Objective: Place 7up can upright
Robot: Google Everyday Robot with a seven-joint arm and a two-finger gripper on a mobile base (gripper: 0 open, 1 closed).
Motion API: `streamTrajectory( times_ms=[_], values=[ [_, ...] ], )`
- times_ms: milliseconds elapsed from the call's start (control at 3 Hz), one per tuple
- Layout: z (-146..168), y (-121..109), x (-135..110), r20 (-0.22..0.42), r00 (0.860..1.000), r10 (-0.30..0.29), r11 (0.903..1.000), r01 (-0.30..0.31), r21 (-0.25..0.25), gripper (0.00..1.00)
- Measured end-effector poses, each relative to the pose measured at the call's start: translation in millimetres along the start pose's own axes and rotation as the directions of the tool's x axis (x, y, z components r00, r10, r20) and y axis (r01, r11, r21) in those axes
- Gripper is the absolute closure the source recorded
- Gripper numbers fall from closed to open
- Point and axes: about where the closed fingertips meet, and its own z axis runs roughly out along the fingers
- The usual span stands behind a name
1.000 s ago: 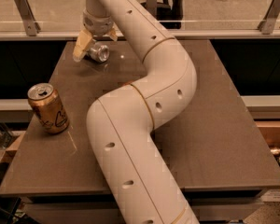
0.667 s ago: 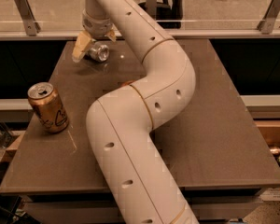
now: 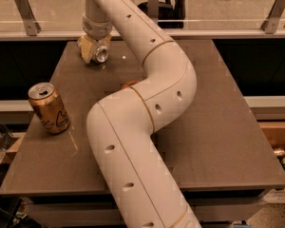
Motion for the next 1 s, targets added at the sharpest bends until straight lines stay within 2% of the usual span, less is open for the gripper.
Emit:
streamTrajectory(
  times_ms=[667, 1000],
  values=[
    [9.3, -1.1, -5.7, 0.014, 1.0, 0.0, 1.0, 0.0, 0.002, 0.87],
    [8.4, -1.1, -6.3, 0.014, 1.0, 0.0, 1.0, 0.0, 0.002, 1.0]
  ],
)
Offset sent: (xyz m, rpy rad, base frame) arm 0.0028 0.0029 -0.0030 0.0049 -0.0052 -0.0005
